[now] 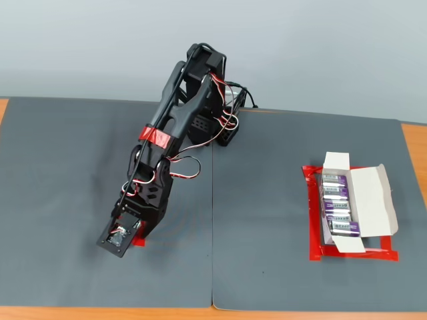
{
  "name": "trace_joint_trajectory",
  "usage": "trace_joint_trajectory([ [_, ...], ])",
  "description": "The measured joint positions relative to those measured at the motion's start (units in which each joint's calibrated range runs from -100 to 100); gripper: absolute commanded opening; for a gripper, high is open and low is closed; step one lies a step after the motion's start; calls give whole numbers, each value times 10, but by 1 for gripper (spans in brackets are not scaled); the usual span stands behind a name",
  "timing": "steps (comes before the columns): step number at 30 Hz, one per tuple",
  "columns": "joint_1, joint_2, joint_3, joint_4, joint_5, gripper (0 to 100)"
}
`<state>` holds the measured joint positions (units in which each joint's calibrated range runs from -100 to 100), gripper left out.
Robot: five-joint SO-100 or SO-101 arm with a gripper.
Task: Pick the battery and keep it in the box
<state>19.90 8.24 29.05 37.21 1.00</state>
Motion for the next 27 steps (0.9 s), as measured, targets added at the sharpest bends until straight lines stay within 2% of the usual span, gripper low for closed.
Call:
trace_joint_trajectory([
  [27, 10, 0, 0, 0, 0, 29],
])
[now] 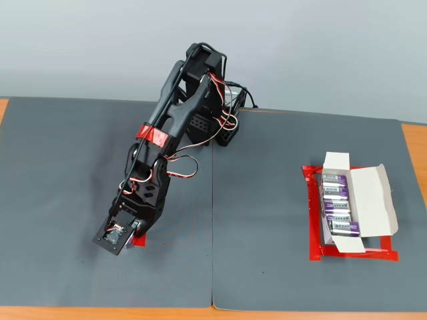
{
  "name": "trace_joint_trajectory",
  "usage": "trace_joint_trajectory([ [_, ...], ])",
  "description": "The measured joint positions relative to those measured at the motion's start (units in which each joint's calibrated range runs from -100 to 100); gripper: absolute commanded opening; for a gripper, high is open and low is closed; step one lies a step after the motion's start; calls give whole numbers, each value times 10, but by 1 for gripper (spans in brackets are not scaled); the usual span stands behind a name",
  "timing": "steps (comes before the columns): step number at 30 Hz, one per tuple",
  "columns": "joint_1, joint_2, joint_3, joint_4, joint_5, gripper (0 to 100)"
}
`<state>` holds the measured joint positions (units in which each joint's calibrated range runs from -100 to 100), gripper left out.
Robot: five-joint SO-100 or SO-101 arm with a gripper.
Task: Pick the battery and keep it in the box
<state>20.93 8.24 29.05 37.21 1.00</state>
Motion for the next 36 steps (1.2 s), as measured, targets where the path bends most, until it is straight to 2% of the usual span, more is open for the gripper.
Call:
trace_joint_trajectory([
  [2, 0, 0, 0, 0, 0, 27],
  [7, 0, 0, 0, 0, 0, 9],
  [10, 0, 0, 0, 0, -3, 3],
  [25, -6, -4, -1, 10, 0, 3],
  [36, -68, -141, -23, 76, 0, 3],
])
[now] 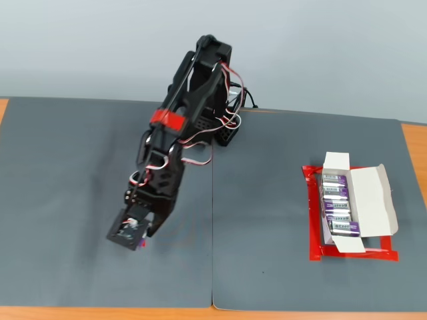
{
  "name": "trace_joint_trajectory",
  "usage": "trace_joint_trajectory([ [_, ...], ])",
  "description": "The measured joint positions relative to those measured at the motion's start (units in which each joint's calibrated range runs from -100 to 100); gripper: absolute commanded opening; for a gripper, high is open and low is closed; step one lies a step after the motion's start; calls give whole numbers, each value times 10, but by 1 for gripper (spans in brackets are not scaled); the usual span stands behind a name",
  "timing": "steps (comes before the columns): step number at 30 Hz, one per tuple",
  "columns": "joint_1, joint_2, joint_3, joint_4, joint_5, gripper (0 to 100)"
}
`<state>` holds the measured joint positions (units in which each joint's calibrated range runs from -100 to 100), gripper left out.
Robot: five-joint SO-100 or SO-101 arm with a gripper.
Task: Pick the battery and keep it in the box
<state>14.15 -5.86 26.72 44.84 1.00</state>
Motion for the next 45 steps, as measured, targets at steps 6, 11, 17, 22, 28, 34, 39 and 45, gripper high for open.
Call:
trace_joint_trajectory([
  [6, -68, -77, 0, 2, 13, 3],
  [11, -147, -114, 0, 2, 48, 3],
  [17, -241, -124, 0, 2, 82, 3],
  [22, -334, -124, 0, 3, 95, 3],
  [28, -446, -124, 0, 3, 96, 3],
  [34, -546, -124, 0, 3, 96, 3],
  [39, -593, -123, 0, 3, 96, 3],
  [45, -615, -75, -16, 3, 96, 3],
])
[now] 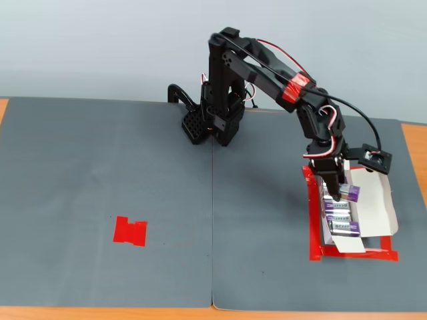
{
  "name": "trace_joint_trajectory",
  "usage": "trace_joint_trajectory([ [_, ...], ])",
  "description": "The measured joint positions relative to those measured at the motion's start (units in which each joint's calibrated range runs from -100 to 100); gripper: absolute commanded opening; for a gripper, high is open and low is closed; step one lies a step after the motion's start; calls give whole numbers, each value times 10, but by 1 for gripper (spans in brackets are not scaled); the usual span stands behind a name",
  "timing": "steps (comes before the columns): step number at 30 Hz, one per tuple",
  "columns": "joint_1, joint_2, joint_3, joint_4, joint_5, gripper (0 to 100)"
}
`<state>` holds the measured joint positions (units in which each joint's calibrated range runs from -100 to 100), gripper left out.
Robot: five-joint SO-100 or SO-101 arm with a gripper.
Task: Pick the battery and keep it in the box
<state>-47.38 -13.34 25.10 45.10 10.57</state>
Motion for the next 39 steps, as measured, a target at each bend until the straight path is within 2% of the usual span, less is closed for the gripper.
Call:
trace_joint_trajectory([
  [14, -45, 106, -40, -1, 0, 3],
  [25, -53, 127, -42, -1, -1, 3],
  [27, -53, 127, -42, -1, -1, 7],
  [32, -53, 127, -42, -1, -1, 23],
  [39, -53, 127, -45, -1, -1, 24],
])
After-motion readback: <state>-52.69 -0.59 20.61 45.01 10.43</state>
